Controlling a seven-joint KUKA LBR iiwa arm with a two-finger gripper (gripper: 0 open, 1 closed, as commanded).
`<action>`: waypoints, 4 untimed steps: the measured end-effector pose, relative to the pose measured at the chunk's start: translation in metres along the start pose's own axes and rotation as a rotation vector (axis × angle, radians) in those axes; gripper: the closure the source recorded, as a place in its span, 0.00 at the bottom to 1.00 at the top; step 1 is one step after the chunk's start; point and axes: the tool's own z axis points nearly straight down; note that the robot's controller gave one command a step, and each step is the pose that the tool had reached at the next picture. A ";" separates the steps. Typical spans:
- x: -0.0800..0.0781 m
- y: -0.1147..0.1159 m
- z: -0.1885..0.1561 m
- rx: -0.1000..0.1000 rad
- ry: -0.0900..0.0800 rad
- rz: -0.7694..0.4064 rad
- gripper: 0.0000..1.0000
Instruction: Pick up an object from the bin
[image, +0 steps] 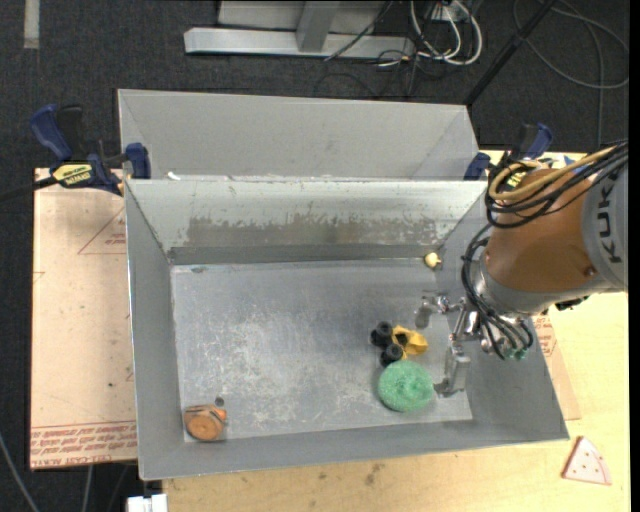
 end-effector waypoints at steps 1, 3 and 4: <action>-0.002 0.000 -0.004 0.001 -0.007 -0.003 0.00; -0.018 0.024 0.027 0.001 -0.005 -0.283 0.00; -0.027 0.024 0.029 0.003 -0.013 -0.423 0.00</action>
Offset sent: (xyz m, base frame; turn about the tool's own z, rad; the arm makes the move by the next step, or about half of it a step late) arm 0.0412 0.0283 -0.0631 -0.0870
